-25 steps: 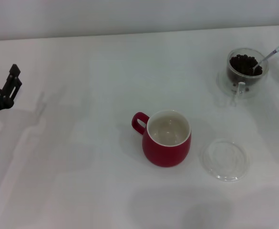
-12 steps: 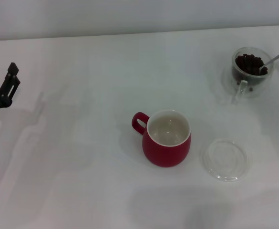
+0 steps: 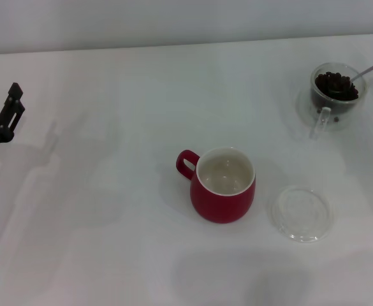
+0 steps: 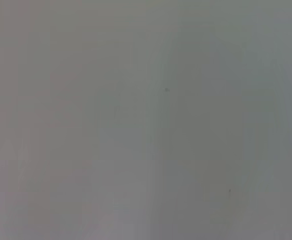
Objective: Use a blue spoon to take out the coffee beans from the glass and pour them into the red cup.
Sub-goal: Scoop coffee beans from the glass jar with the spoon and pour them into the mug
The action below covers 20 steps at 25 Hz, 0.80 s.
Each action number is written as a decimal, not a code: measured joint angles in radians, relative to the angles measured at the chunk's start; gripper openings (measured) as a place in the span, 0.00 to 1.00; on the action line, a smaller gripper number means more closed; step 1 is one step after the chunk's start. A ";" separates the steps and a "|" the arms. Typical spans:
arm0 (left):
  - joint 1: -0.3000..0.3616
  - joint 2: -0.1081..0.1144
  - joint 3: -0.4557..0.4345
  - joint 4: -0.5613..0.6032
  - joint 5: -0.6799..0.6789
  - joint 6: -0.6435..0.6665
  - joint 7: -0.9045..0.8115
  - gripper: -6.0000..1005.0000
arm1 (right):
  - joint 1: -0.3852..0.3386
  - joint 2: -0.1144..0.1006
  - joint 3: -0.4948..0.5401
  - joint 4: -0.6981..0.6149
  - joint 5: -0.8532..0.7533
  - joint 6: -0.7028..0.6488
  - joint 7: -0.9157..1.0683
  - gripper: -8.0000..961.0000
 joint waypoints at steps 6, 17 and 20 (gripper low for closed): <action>0.000 0.000 0.000 0.000 0.000 -0.006 0.000 0.64 | -0.007 0.000 0.000 0.000 0.017 0.034 0.000 0.15; -0.011 0.006 0.000 0.014 -0.011 -0.011 0.000 0.64 | -0.049 0.004 -0.005 -0.002 0.022 0.123 -0.004 0.15; -0.018 0.005 0.000 0.024 -0.014 -0.012 0.000 0.64 | -0.055 0.005 -0.008 -0.002 0.018 0.145 -0.010 0.15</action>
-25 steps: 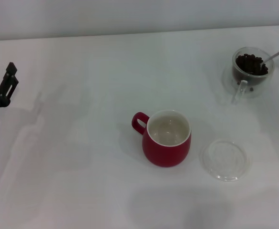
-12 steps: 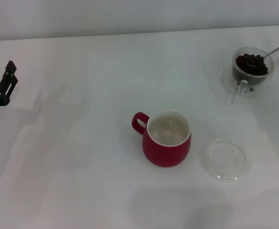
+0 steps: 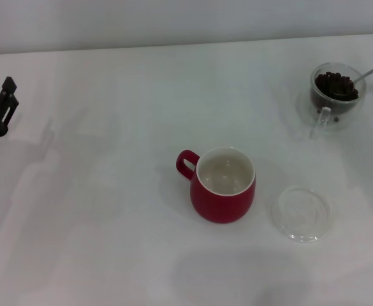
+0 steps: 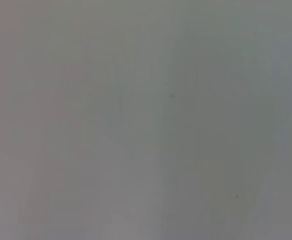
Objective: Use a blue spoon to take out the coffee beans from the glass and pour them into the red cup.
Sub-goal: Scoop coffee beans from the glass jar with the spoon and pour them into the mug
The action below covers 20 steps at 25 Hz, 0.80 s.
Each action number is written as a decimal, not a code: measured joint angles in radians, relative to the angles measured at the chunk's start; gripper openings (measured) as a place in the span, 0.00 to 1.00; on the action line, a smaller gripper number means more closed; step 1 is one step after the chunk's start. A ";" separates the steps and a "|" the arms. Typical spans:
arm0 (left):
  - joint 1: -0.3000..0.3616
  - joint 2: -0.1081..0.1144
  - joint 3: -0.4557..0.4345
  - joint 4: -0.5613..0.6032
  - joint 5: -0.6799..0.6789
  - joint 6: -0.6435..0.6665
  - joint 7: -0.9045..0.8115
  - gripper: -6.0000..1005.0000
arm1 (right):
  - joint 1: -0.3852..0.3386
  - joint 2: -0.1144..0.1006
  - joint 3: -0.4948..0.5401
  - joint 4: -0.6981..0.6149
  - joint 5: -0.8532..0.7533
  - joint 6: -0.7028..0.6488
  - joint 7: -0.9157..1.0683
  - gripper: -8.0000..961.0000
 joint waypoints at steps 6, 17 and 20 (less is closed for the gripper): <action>-0.004 -0.001 0.000 0.001 -0.001 -0.001 0.000 0.64 | -0.006 0.003 -0.005 0.000 -0.006 0.038 -0.012 0.15; -0.009 0.000 0.000 0.015 -0.001 0.013 0.000 0.64 | -0.017 0.015 -0.052 0.000 -0.014 0.066 -0.017 0.15; -0.010 0.000 0.000 0.019 -0.007 0.013 0.000 0.64 | -0.020 0.021 -0.058 0.000 -0.015 0.091 -0.017 0.15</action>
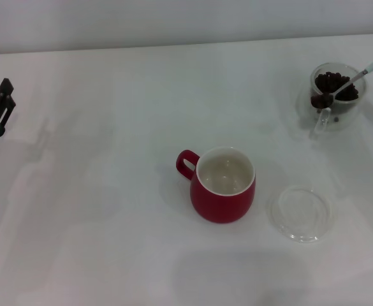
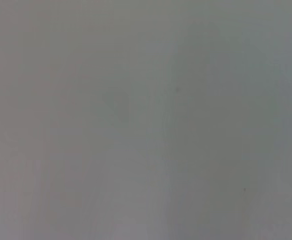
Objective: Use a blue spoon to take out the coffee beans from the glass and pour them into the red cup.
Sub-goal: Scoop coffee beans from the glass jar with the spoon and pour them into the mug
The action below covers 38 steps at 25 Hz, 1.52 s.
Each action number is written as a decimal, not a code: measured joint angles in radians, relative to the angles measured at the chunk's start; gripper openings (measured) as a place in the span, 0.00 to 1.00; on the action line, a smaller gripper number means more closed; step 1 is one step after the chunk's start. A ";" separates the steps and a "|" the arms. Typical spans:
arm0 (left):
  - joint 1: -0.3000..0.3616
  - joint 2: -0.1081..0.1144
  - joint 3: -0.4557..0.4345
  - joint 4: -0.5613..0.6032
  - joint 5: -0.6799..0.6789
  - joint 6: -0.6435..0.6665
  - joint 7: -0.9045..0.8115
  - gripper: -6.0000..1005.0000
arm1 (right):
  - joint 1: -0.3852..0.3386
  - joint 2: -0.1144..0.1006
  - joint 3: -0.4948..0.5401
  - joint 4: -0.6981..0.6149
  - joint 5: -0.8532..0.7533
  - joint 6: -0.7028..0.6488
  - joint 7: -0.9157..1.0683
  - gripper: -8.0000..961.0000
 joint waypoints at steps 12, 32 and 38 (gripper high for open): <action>0.004 -0.002 0.002 0.010 -0.006 0.001 0.000 0.64 | -0.005 0.006 -0.051 0.019 0.000 0.043 0.014 0.15; 0.003 -0.002 0.000 0.011 -0.007 0.002 0.000 0.64 | -0.007 0.008 -0.115 0.049 0.000 0.117 0.023 0.15; 0.001 -0.001 0.000 0.011 -0.028 0.002 0.000 0.64 | -0.007 0.008 -0.126 0.063 0.000 0.125 0.023 0.15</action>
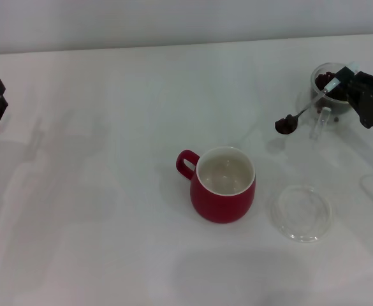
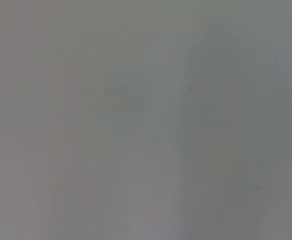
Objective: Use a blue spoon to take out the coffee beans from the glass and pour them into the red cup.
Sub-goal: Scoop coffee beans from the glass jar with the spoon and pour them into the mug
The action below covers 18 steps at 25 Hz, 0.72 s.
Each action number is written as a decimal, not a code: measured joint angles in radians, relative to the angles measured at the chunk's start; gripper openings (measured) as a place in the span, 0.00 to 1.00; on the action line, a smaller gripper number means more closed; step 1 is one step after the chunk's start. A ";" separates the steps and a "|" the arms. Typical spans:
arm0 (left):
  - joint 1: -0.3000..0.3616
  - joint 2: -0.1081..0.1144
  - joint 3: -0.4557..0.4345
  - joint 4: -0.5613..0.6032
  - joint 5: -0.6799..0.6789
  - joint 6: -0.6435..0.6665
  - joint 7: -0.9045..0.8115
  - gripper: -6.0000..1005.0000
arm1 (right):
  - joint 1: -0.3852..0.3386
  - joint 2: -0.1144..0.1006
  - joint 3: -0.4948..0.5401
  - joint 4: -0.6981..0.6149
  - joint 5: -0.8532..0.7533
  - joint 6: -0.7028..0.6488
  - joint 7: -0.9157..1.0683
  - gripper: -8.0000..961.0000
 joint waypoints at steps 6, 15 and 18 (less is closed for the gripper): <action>-0.002 0.001 0.000 0.000 -0.001 0.000 0.000 0.64 | 0.000 0.000 -0.011 0.014 0.000 0.017 -0.005 0.15; -0.002 0.001 0.003 0.000 -0.001 0.000 0.000 0.64 | 0.004 0.004 -0.043 0.022 0.000 0.037 -0.011 0.15; -0.001 0.000 0.003 0.000 -0.001 0.000 0.000 0.64 | 0.002 0.005 -0.046 0.025 0.000 0.041 -0.012 0.15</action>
